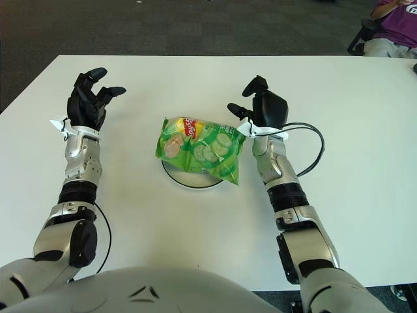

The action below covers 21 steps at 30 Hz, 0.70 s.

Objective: Put the snack into the plate.

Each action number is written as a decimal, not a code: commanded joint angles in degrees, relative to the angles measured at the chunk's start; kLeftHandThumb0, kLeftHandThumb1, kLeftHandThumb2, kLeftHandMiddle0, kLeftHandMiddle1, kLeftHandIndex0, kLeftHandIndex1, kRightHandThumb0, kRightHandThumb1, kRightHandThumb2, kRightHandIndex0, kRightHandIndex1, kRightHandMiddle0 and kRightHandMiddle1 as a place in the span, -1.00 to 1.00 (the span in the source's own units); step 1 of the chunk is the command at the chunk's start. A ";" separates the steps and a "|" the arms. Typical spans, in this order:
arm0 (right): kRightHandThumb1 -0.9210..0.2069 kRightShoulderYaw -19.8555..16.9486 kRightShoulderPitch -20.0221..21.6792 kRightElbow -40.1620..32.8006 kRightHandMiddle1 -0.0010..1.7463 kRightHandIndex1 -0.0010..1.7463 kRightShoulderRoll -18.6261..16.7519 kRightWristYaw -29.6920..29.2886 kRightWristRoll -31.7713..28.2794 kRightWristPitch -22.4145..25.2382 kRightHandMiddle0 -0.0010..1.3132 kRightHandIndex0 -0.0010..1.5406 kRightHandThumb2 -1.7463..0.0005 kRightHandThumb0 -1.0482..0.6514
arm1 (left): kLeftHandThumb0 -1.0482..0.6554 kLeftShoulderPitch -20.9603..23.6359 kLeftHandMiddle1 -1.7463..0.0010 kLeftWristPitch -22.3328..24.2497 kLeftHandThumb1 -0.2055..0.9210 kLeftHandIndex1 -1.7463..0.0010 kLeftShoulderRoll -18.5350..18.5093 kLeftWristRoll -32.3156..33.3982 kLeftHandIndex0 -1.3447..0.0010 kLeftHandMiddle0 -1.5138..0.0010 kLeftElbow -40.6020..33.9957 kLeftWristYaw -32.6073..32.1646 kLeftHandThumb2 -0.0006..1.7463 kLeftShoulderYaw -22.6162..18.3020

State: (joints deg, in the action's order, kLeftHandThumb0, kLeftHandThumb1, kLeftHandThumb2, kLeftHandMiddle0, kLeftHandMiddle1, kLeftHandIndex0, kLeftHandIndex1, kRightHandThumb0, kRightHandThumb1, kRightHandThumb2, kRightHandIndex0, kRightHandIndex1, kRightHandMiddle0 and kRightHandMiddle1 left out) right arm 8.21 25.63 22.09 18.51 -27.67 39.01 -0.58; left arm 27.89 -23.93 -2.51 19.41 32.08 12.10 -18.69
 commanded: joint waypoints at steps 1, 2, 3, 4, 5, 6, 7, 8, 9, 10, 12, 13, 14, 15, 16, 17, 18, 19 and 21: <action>-1.00 -0.51 0.63 0.76 0.82 -0.59 0.81 -0.67 -0.64 -0.69 -0.48 -0.08 0.57 -0.18 | -0.41 2.82 -0.22 -1.74 1.00 -0.30 -0.07 -2.57 0.41 0.09 1.28 -3.01 -0.21 0.74; -1.00 -0.52 0.68 0.87 0.82 -0.59 0.87 -0.68 -0.70 -0.77 -0.48 -0.08 0.57 -0.18 | -0.41 3.15 -0.22 -2.07 1.00 -0.30 -0.07 -3.13 0.42 0.09 1.56 -3.57 -0.21 0.91; -1.00 -0.54 0.72 0.98 0.82 -0.59 0.93 -0.69 -0.75 -0.84 -0.48 -0.08 0.57 -0.18 | -0.42 3.67 -0.23 -3.79 1.00 -0.29 -0.36 -5.87 0.42 0.11 2.48 -5.67 -0.25 1.59; -1.00 -0.55 0.76 1.06 0.82 -0.59 0.97 -0.70 -0.79 -0.90 -0.48 -0.08 0.57 -0.18 | -0.42 4.35 -0.24 -7.04 1.00 -0.29 -1.13 -11.79 0.42 0.11 4.19 -10.35 -0.24 3.01; -1.00 -0.56 0.79 1.12 0.82 -0.59 1.01 -0.70 -0.82 -0.95 -0.48 -0.08 0.57 -0.18 | -0.41 4.89 -0.24 -9.49 1.00 -0.28 -1.71 -16.15 0.43 0.12 5.55 -13.88 -0.23 4.08; -1.00 -0.57 0.81 1.15 0.82 -0.59 1.03 -0.70 -0.83 -0.98 -0.48 -0.08 0.57 -0.18 | -0.40 5.27 -0.24 -11.17 1.00 -0.28 -2.09 -19.03 0.44 0.13 6.57 -16.30 -0.23 4.76; -1.00 -0.58 0.81 1.16 0.82 -0.59 1.05 -0.69 -0.84 -0.99 -0.48 -0.08 0.57 -0.18 | -0.40 5.81 -0.24 -12.73 1.00 -0.28 -2.68 -23.30 0.44 0.13 7.81 -20.28 -0.23 5.94; -1.00 -0.58 0.80 1.15 0.82 -0.59 1.06 -0.69 -0.85 -1.00 -0.48 -0.08 0.57 -0.18 | -0.39 6.19 -0.23 -13.66 1.00 -0.28 -3.03 -25.93 0.45 0.15 8.72 -22.88 -0.23 6.67; -1.00 -0.59 0.80 1.15 0.82 -0.59 1.06 -0.69 -0.85 -1.01 -0.48 -0.08 0.57 -0.18 | -0.38 6.70 -0.23 -15.03 1.00 -0.29 -3.64 -29.95 0.45 0.16 10.14 -27.00 -0.24 7.93; -1.00 -0.59 0.79 1.14 0.82 -0.59 1.06 -0.69 -0.85 -1.01 -0.48 -0.08 0.57 -0.18 | -0.37 7.09 -0.22 -16.04 1.00 -0.28 -4.07 -32.70 0.46 0.17 11.25 -29.95 -0.25 8.83; -1.00 -0.57 0.77 1.12 0.82 -0.59 1.04 -0.71 -0.83 -1.00 -0.48 -0.08 0.57 -0.18 | -0.37 7.47 -0.17 -18.56 1.00 -0.25 -2.09 -26.88 0.46 0.19 12.74 -24.72 -0.26 7.74; -1.00 -0.56 0.75 1.10 0.82 -0.59 1.02 -0.71 -0.82 -0.99 -0.48 -0.08 0.57 -0.18 | -0.37 7.59 -0.03 -19.32 1.00 -0.17 -0.90 -22.59 0.47 0.18 13.14 -20.78 -0.26 6.91; -1.00 -0.55 0.73 1.07 0.82 -0.59 1.00 -0.73 -0.80 -0.98 -0.48 -0.08 0.57 -0.18 | -0.38 7.41 0.15 -18.51 1.00 -0.06 0.82 -16.23 0.47 0.13 12.57 -15.01 -0.25 5.87; -1.00 -0.54 0.71 1.06 0.82 -0.59 0.99 -0.75 -0.80 -0.97 -0.48 -0.08 0.57 -0.18 | -0.39 7.37 0.26 -17.97 1.00 0.01 1.80 -12.26 0.47 0.11 12.36 -11.47 -0.23 5.31; -1.00 -0.53 0.70 1.05 0.82 -0.59 0.98 -0.76 -0.79 -0.98 -0.48 -0.08 0.57 -0.18 | -0.40 7.13 0.45 -16.80 1.00 0.12 2.62 -8.78 0.47 0.06 11.73 -8.42 -0.21 4.91; -1.00 -0.53 0.69 1.02 0.82 -0.59 0.97 -0.75 -0.78 -0.96 -0.48 -0.08 0.57 -0.18 | -0.41 6.98 0.60 -16.05 1.00 0.22 3.10 -6.38 0.47 0.03 11.34 -6.25 -0.18 4.64; -1.00 -0.52 0.69 0.99 0.82 -0.59 0.96 -0.75 -0.77 -0.95 -0.48 -0.08 0.57 -0.18 | -0.42 6.93 0.70 -15.76 1.00 0.28 3.24 -5.16 0.47 0.01 11.24 -5.10 -0.15 4.53; -1.00 -0.52 0.70 0.93 0.82 -0.59 0.94 -0.72 -0.75 -0.90 -0.48 -0.08 0.57 -0.18 | -0.42 6.25 0.74 -12.43 1.00 0.30 3.94 -1.45 0.47 0.00 9.38 -2.17 -0.15 4.10; -1.00 -0.52 0.73 0.84 0.82 -0.59 0.92 -0.65 -0.74 -0.83 -0.48 -0.08 0.57 -0.18 | -0.47 4.64 0.85 -3.76 1.00 0.44 4.88 5.79 0.50 0.01 4.93 2.81 -0.07 3.46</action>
State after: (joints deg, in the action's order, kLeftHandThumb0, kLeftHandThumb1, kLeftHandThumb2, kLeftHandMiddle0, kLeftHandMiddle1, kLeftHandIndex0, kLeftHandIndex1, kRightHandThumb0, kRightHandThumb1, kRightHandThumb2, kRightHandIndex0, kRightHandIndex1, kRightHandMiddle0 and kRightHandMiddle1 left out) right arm 8.15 25.65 22.63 18.92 -27.76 38.94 -1.10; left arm 34.01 -37.03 0.90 15.03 41.75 6.87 -13.79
